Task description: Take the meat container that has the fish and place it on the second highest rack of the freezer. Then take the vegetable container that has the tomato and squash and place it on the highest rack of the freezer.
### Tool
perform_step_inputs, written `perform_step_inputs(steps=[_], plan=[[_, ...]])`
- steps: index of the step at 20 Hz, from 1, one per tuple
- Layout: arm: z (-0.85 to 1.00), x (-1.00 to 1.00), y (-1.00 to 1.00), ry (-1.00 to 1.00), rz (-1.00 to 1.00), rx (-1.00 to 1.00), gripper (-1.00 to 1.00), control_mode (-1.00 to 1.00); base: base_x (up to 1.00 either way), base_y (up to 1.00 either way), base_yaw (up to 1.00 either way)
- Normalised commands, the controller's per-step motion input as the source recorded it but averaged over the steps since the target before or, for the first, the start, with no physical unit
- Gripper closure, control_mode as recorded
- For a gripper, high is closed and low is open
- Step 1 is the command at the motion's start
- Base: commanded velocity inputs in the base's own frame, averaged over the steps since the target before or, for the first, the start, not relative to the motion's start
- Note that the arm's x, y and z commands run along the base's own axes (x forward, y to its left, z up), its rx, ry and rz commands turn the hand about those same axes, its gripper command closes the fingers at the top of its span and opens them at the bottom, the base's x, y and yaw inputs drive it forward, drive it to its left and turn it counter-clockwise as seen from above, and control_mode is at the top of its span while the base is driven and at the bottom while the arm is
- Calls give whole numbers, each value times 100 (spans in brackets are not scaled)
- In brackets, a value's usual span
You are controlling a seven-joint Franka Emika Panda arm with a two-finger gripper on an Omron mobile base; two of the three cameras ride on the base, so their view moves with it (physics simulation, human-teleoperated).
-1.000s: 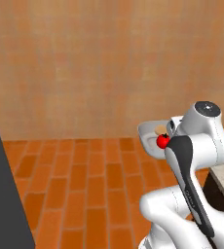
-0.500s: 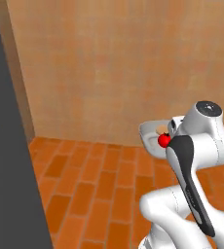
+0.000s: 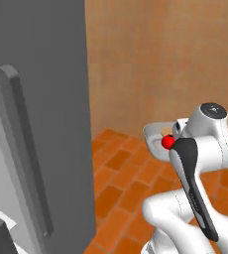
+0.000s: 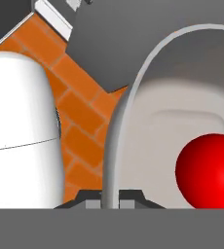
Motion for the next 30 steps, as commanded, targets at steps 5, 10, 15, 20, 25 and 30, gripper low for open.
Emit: perform_step_inputs(steps=[5, 10, 15, 20, 25, 30], plan=[[0, 0, 0, 0, 0, 0, 100, 100, 4, -21, 88], [0, 0, 0, 0, 0, 0, 100, 100, 6, -24, 82], [0, 0, 0, 0, 0, 0, 100, 100, 7, -24, 81], [0, 0, 0, 0, 0, 0, 100, 100, 11, -26, 76], [0, 0, 0, 0, 0, 0, 100, 100, 20, -21, 52], [0, 0, 0, 0, 0, 0, 100, 100, 41, -14, 24]])
